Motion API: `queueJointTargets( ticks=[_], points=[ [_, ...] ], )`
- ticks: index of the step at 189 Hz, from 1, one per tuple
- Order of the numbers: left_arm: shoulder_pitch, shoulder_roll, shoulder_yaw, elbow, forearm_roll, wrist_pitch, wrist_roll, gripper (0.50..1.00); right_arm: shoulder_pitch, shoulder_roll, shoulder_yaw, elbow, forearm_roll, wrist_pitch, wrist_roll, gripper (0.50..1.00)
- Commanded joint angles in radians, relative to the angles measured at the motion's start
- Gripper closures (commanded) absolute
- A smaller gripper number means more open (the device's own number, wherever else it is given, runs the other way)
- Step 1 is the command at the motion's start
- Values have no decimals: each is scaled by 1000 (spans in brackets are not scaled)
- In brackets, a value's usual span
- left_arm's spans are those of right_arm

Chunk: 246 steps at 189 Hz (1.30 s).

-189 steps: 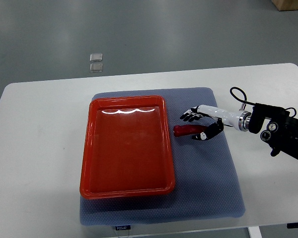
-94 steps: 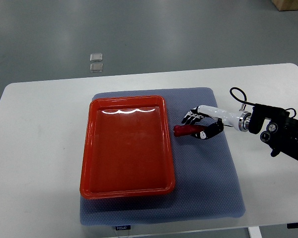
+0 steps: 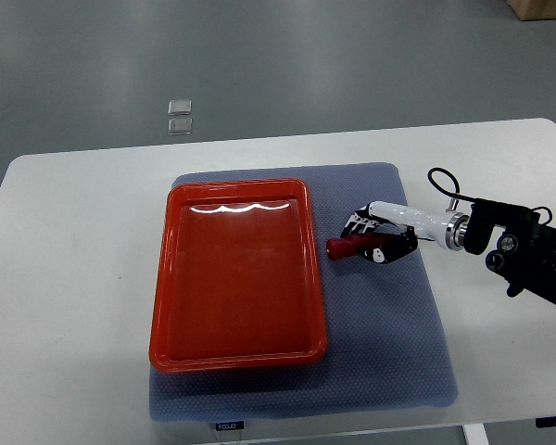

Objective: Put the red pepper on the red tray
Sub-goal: 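Close the right hand fingers around the red pepper, then lift the pepper with the right hand and carry it over the tray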

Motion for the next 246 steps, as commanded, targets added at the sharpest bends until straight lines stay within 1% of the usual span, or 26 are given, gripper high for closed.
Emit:
queueJointTargets(
  ticks=[1, 27, 28, 33, 53, 54, 61, 78, 79, 93, 103, 104, 132, 142, 165, 175, 176, 178, 184, 194, 195, 208, 224, 234, 246],
  points=[
    [0, 0, 0, 0, 0, 1, 0, 500, 12, -9, 3, 0, -1, 0, 10, 1000],
    [0, 0, 2, 0, -2, 1, 0, 500, 27, -13, 6, 5, 4, 0, 11, 1000],
    [-2, 0, 2, 0, 0, 1, 0, 500, 50, -18, 6, 6, 8, 1, 11, 1000],
    [-2, 0, 2, 0, 0, 1, 0, 500, 63, -21, 6, 6, 11, 1, 11, 1000],
    [-2, 0, 2, 0, -2, 1, 0, 500, 78, -30, 13, 6, 16, 1, 11, 1000],
    [-2, 0, 2, 0, -2, 1, 0, 500, 105, -30, 16, 8, 19, 6, 11, 1000],
    [-2, 0, 2, 0, -2, 1, 0, 500, 121, -30, 16, 6, 21, 7, 10, 1000],
    [-2, 0, 2, 0, 0, 1, 0, 500, 141, -26, 16, 6, 22, 12, 8, 1000],
    [-2, 0, 2, 0, -2, 1, 0, 500, 164, -14, 16, 8, 24, 17, 5, 1000],
    [-2, 0, 2, 0, -2, 1, 0, 500, 198, 5, 13, 8, 24, 18, 1, 1000],
    [-2, 0, 2, 0, -2, 1, 0, 500, 198, 5, 13, 8, 24, 18, 1, 1000],
    [-2, 0, 2, 0, -2, 1, 1, 500, 214, 41, 7, 6, 24, 21, -1, 1000],
    [-2, 0, 2, -2, 0, 0, 1, 500, 236, 138, -2, -8, 25, 18, -15, 1000],
    [-2, 0, 0, -3, 0, 1, 1, 500, 239, 193, -14, -29, 24, 17, -16, 1000],
    [-2, 0, 0, -3, 0, 1, 1, 500, 244, 282, -60, -77, 17, 4, -16, 1000],
    [-2, 0, 0, -3, 0, 1, 1, 500, 244, 283, -60, -77, 17, 4, -16, 1000],
    [-2, 0, 0, -5, 0, 1, 1, 500, 242, 317, -72, -95, 11, 1, -18, 1000],
    [-2, 0, 0, -5, 0, 1, 1, 500, 242, 325, -74, -98, 10, 1, -18, 1000],
    [-2, 0, 0, -5, 0, 1, 1, 500, 241, 344, -77, -109, 7, 0, -18, 1000],
    [-2, 0, 0, -5, 0, 1, 1, 500, 241, 344, -77, -109, 7, 0, -18, 1000],
    [-2, 0, 0, -6, 0, 1, 1, 500, 236, 370, -83, -129, 2, 0, -18, 1000],
    [-2, 0, 0, -6, 0, 1, 3, 500, 231, 401, -97, -155, -1, -2, -19, 1000],
    [-2, 0, 0, -8, 0, 1, 3, 500, 225, 444, -125, -184, -12, -36, -18, 1000],
    [-2, 0, 0, -8, 0, 1, 3, 500, 210, 450, -137, -196, -19, -52, -18, 1000],
    [-2, 0, 0, -8, 0, 1, 3, 500, 198, 450, -142, -203, -22, -56, -16, 1000]
  ],
)
